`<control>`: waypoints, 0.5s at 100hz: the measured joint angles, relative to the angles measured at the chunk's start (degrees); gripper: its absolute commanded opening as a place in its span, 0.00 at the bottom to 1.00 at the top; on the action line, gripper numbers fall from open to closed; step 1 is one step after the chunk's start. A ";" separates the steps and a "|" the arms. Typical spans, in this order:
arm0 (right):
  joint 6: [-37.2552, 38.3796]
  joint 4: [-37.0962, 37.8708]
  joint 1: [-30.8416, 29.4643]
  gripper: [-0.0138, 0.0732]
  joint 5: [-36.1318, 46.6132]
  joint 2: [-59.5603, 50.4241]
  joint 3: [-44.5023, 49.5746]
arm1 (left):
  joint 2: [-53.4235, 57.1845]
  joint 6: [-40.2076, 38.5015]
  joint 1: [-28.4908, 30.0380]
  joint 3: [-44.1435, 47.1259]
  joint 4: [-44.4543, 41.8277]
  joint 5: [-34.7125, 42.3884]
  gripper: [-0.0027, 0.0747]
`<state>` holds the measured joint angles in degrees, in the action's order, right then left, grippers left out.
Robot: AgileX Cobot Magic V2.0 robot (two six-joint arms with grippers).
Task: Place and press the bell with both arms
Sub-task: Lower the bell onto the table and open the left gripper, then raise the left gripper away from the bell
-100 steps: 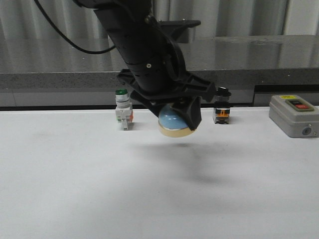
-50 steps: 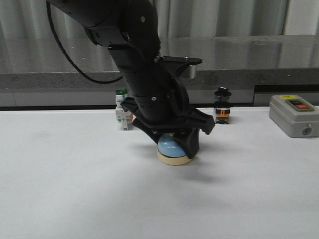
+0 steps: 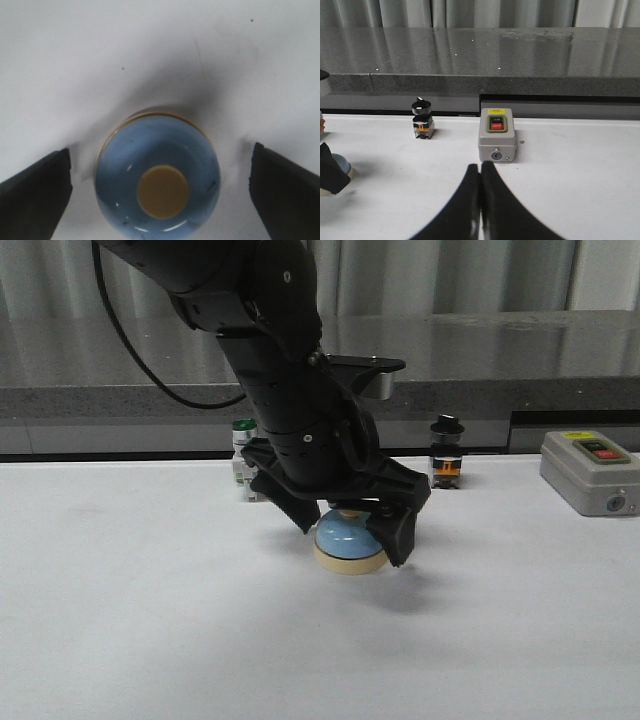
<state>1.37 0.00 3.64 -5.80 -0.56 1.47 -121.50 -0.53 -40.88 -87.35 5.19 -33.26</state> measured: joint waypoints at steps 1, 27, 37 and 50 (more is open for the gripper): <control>0.00 0.00 0.00 0.08 0.00 0.00 0.00 | 0.00 0.00 0.00 0.00 0.00 -0.09 0.93; 0.00 0.00 0.00 0.08 0.00 0.00 0.00 | 2.65 0.00 0.00 -0.32 0.67 -3.23 0.93; 0.00 0.00 0.00 0.08 0.00 0.00 0.00 | 6.39 0.00 0.00 -0.32 0.85 -2.78 0.93; 0.00 0.00 0.00 0.08 0.00 0.00 0.00 | 10.80 0.00 0.00 -0.32 0.94 -1.77 0.93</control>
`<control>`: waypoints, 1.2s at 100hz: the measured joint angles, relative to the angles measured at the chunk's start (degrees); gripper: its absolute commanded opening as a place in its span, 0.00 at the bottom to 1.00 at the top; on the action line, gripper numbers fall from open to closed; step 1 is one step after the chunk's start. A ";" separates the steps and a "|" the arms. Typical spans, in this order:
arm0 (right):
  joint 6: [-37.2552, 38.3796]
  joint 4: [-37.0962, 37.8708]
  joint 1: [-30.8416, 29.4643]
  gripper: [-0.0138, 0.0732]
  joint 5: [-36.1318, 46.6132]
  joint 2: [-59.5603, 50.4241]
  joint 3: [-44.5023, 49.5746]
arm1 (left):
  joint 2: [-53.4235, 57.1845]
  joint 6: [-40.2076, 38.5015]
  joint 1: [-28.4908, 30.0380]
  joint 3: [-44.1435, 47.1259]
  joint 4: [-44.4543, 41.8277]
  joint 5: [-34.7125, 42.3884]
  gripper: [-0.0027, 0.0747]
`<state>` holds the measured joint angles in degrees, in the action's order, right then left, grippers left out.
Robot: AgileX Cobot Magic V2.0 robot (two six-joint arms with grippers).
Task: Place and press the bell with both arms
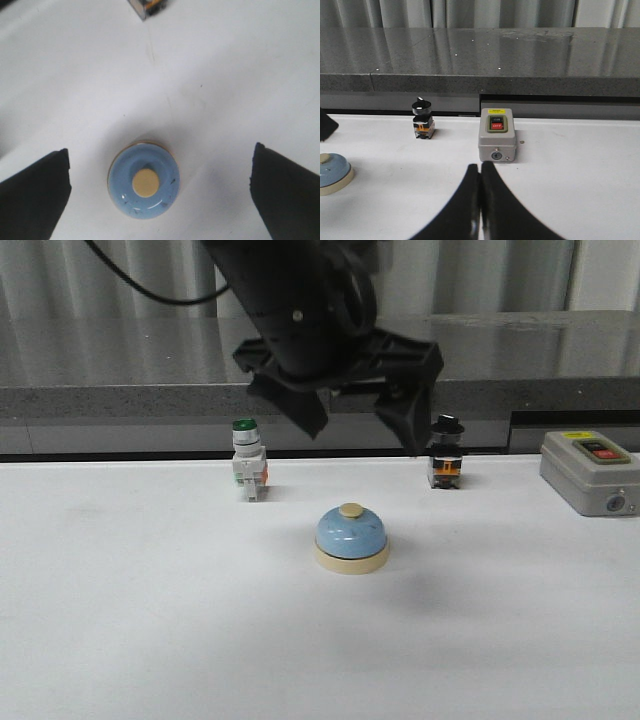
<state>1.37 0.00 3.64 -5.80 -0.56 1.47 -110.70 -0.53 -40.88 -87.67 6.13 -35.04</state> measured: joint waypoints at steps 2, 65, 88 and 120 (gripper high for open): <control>0.00 0.00 0.00 0.08 0.00 0.00 0.00 | 0.69 0.00 0.00 0.00 0.00 0.12 0.93; 0.00 0.00 0.00 0.08 0.00 0.00 0.00 | 29.77 0.13 14.44 25.49 0.89 9.88 0.93; 0.00 0.00 0.00 0.08 0.00 0.00 0.00 | 44.62 0.13 20.97 39.13 1.49 16.13 0.93; 0.00 0.00 0.00 0.08 0.00 0.00 0.00 | 64.14 0.13 24.30 52.36 1.99 20.19 0.93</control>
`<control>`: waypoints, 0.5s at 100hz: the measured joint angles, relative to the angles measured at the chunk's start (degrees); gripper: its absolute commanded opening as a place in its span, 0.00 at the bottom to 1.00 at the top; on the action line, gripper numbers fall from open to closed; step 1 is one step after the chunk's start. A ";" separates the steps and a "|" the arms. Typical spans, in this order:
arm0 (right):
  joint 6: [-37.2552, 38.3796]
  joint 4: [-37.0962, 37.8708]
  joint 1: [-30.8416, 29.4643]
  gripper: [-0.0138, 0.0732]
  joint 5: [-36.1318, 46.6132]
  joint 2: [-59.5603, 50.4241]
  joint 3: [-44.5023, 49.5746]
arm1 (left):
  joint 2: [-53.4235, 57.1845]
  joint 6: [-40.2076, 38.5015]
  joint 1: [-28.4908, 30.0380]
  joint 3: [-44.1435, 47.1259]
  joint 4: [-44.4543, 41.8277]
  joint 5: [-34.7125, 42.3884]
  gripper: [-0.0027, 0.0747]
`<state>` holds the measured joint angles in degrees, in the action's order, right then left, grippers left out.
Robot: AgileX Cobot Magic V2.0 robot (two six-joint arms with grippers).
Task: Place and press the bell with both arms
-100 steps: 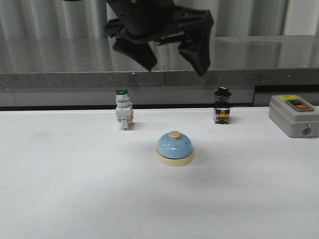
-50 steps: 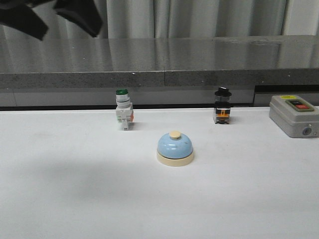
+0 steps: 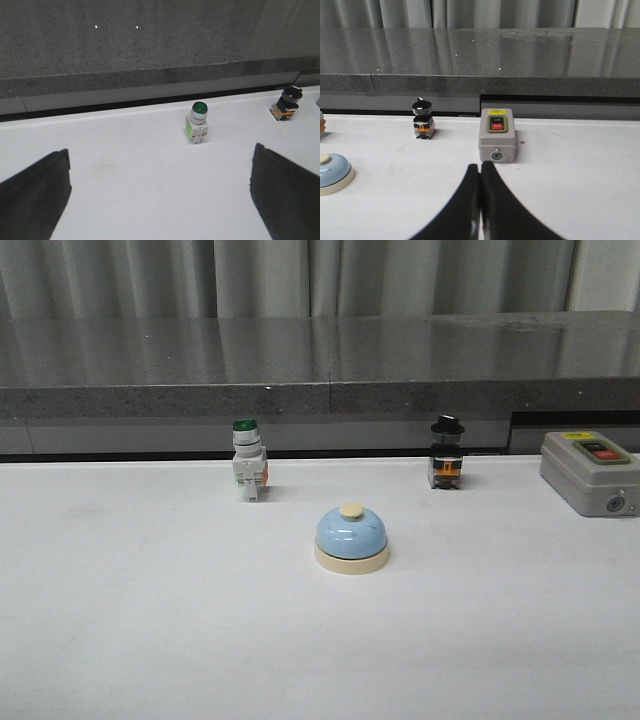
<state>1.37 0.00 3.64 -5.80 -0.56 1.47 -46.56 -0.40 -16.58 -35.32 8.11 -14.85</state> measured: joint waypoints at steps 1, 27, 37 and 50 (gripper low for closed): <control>0.00 0.00 0.00 0.08 0.00 0.00 0.00 | 0.33 0.00 0.00 0.34 -0.03 0.00 0.93; 0.00 0.00 0.00 0.08 0.00 0.00 0.00 | 6.20 0.00 0.00 2.32 0.02 0.28 0.64; 0.00 0.00 0.00 0.08 0.00 0.00 0.00 | 6.31 0.00 0.00 2.32 0.02 0.63 0.37; 0.00 0.00 0.00 0.08 0.00 0.00 0.00 | 6.31 0.00 0.00 2.32 0.02 1.38 0.01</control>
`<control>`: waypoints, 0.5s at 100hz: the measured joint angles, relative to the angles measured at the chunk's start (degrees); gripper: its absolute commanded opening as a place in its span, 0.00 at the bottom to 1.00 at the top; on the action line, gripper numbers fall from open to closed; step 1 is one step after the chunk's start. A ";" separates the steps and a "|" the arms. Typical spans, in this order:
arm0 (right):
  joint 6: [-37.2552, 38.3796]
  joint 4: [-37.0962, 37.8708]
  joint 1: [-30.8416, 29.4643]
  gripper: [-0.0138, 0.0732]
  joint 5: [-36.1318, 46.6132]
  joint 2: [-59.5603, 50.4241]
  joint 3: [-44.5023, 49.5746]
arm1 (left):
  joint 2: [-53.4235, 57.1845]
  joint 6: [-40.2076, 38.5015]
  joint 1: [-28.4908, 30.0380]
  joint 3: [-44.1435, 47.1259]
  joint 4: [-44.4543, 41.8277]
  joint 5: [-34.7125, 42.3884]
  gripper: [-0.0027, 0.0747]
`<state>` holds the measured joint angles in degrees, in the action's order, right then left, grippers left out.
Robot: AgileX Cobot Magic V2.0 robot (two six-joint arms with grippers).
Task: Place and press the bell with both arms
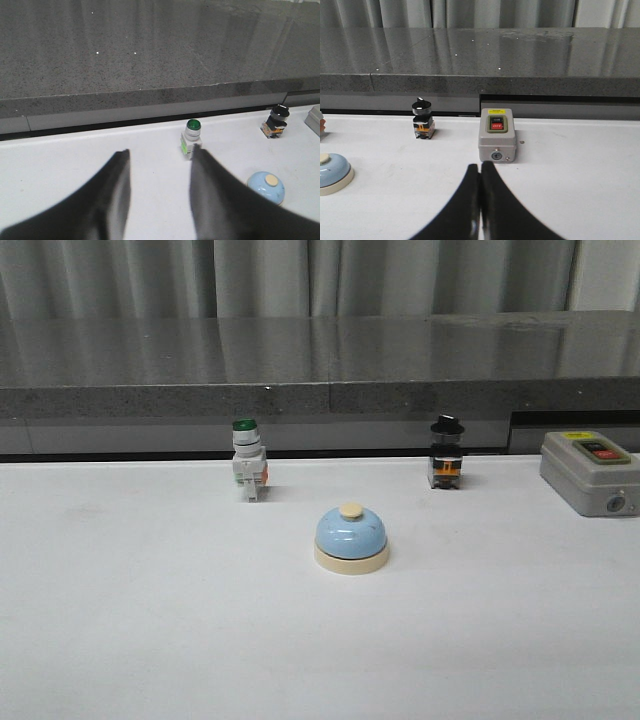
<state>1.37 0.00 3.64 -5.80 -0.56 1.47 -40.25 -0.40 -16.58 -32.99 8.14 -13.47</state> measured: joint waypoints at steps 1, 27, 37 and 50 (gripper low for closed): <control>0.00 0.00 0.00 0.08 0.00 0.00 0.00 | 0.00 0.00 0.00 0.00 0.00 0.00 0.01; 0.00 0.00 0.00 0.08 0.00 0.00 0.00 | 0.00 0.00 0.00 0.00 0.00 0.39 0.01; 0.00 0.00 0.00 0.08 0.00 0.00 0.00 | 0.00 0.00 0.00 0.00 0.00 0.39 0.01; 0.00 0.00 0.00 0.08 0.00 0.00 0.00 | 0.00 0.00 0.00 0.00 0.00 0.46 0.01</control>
<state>1.37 0.00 3.64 -5.80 -0.56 1.47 -40.25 -0.40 -16.58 -32.99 8.14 -13.01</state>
